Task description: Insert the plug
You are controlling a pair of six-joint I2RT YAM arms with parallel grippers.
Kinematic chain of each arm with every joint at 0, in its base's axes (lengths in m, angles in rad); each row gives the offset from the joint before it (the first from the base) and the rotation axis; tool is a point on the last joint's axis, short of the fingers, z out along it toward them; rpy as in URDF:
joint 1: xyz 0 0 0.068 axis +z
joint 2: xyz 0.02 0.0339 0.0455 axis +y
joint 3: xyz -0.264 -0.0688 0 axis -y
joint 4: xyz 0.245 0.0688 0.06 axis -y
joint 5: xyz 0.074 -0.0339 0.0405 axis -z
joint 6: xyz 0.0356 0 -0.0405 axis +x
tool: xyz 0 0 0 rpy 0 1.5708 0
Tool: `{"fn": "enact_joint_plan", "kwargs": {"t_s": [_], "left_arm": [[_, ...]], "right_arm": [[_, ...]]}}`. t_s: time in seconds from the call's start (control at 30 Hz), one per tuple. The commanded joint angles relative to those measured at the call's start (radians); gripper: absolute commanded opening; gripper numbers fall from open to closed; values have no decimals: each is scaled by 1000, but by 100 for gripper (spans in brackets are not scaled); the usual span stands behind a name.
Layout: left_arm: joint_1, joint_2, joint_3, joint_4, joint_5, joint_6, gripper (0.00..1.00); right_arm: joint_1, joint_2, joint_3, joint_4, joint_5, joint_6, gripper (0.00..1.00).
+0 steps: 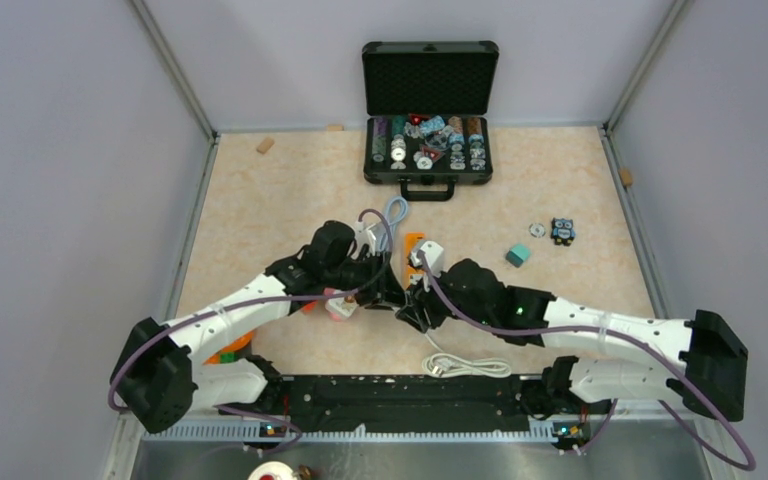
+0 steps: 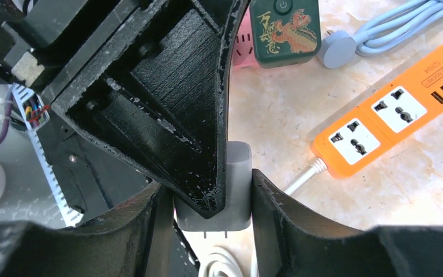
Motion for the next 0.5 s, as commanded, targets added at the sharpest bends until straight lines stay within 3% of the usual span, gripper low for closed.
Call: {"fn": "enact_joint_plan", "kwargs": {"t_s": [0.0,0.1,0.2,0.47], "left_arm": [[-1,-39,38,-111,-69,99,0],[0,-50,57,-167,-139,138,0],[-1,-66,84,-233,-237,197,0],[0,-83,174,-376,-478,309,0]], "right_arm": [[-5,21,20,24,73,55,56],[-6,11,-10,34,100,93,83],[-13,-8,-42,17,135,126,95],[-142,-54,-155,12,54,244,99]]}}
